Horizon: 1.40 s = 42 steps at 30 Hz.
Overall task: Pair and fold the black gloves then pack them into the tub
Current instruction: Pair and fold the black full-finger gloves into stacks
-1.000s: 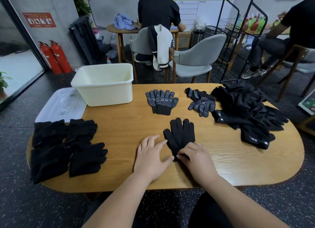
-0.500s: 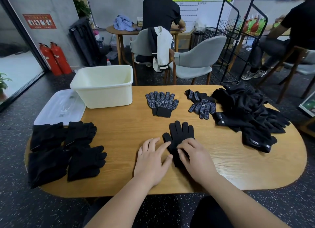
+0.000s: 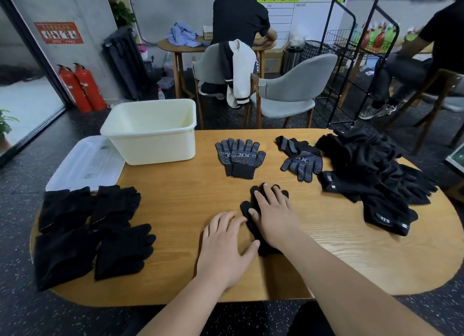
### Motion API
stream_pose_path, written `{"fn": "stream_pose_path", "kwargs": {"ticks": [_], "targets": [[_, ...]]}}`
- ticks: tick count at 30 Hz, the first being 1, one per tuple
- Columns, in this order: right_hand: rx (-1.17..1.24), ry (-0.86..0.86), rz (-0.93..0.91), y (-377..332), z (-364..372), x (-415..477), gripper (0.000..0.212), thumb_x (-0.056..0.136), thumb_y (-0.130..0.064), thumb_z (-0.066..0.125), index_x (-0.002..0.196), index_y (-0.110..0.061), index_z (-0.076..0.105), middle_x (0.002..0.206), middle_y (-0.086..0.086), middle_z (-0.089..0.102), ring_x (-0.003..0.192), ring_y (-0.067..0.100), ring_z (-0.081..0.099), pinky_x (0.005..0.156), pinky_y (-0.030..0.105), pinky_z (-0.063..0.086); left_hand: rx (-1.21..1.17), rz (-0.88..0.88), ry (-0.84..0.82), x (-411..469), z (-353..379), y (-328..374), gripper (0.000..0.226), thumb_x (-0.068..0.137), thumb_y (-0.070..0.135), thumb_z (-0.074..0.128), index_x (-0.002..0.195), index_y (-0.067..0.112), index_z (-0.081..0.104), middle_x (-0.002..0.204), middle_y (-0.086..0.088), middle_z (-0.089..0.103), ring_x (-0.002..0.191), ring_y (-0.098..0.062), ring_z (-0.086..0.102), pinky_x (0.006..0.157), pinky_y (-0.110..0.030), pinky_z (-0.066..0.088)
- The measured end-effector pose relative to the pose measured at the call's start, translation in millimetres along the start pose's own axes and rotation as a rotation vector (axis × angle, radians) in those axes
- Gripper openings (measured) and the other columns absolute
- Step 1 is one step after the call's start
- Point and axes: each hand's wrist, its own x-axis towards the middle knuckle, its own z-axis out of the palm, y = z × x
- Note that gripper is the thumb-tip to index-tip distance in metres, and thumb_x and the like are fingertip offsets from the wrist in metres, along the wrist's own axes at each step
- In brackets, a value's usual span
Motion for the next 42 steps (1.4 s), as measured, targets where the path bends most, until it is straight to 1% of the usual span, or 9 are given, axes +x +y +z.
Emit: {"fn": "stream_pose_path", "kwargs": {"ticks": [3,7,11,25,29,31,34,37,42], "targets": [[-0.023,0.055,0.045,-8.4,3.8,1.1,0.066,0.108,-0.061,0.02,0.166,-0.028,0.017,0.176,0.006,0.0,0.161,0.033,-0.002,0.13,0.05,0.008,-0.066,-0.018,0.039,0.2,1.8,-2.6,0.054,0.099,0.067,0.036,0.145,0.039,0.042,0.16,0.021,0.032,0.153,-0.005,0.017,0.127,-0.036,0.023],[-0.054,-0.04,0.09,-7.3,7.1,10.5,0.081,0.098,-0.077,0.004,0.167,-0.036,-0.002,0.175,0.003,-0.015,0.161,0.033,-0.014,0.13,0.053,0.0,-0.104,-0.029,0.04,0.4,1.3,-3.1,0.056,0.1,0.065,0.035,0.15,0.039,0.037,0.16,0.021,0.031,0.153,-0.004,0.017,0.128,-0.036,0.022],[-0.075,-0.075,0.104,-1.3,3.0,28.5,0.089,0.091,-0.085,-0.001,0.166,-0.038,-0.006,0.175,0.002,-0.017,0.16,0.036,-0.016,0.129,0.057,-0.002,-0.149,-0.046,0.051,-0.4,-1.7,-2.4,0.063,0.098,0.066,0.033,0.154,0.038,0.033,0.159,0.02,0.032,0.151,-0.002,0.021,0.127,-0.032,0.022],[-0.059,-0.047,0.018,-32.9,16.6,-51.4,0.079,0.097,-0.074,0.002,0.166,-0.037,-0.011,0.172,0.0,-0.025,0.159,0.031,-0.024,0.128,0.057,-0.01,-0.313,-0.044,0.162,-4.3,-1.2,-5.2,0.048,0.102,0.05,0.038,0.144,0.031,0.049,0.146,0.018,0.043,0.14,-0.005,0.035,0.117,-0.035,0.039],[0.113,0.036,-0.034,-30.3,15.6,-58.8,0.08,0.097,-0.077,0.0,0.168,-0.038,0.006,0.176,-0.003,-0.01,0.162,0.027,-0.012,0.13,0.051,0.0,-0.296,-0.049,0.181,-7.2,-2.4,-5.7,0.041,0.105,0.043,0.044,0.143,0.029,0.05,0.145,0.016,0.044,0.138,-0.007,0.037,0.116,-0.037,0.04],[0.254,0.17,-0.051,-20.7,8.9,-64.2,0.064,0.106,-0.064,0.026,0.162,-0.034,0.033,0.174,-0.004,0.018,0.16,0.026,0.012,0.129,0.047,0.019,-0.276,-0.048,0.187,-8.7,-3.7,-5.4,0.039,0.104,0.04,0.048,0.142,0.029,0.051,0.143,0.016,0.044,0.136,-0.007,0.037,0.116,-0.037,0.04],[0.233,0.408,-0.048,2.7,5.0,-78.8,0.032,0.099,-0.033,0.059,0.13,-0.024,0.067,0.137,-0.005,0.056,0.126,0.023,0.051,0.099,0.044,0.051,-0.188,0.002,0.135,-11.5,-5.8,-3.2,0.043,0.099,0.047,0.05,0.139,0.033,0.052,0.136,0.019,0.041,0.131,-0.006,0.037,0.112,-0.032,0.039],[0.126,0.323,-0.059,22.6,12.1,-89.1,0.032,0.098,-0.042,0.058,0.125,-0.028,0.068,0.129,-0.008,0.057,0.116,0.02,0.057,0.091,0.039,0.051,-0.036,0.118,0.049,-13.2,-3.9,1.4,0.043,0.098,0.059,0.045,0.134,0.037,0.055,0.127,0.02,0.041,0.125,-0.006,0.037,0.111,-0.031,0.034],[0.168,0.245,-0.15,33.0,22.8,-97.9,0.052,0.108,-0.054,0.036,0.152,-0.031,0.051,0.162,-0.013,0.04,0.153,0.012,0.031,0.124,0.039,0.029,0.027,0.14,0.079,-13.4,1.7,2.5,0.049,0.101,0.059,0.04,0.139,0.034,0.058,0.133,0.018,0.046,0.131,-0.008,0.04,0.12,-0.033,0.029]]}}
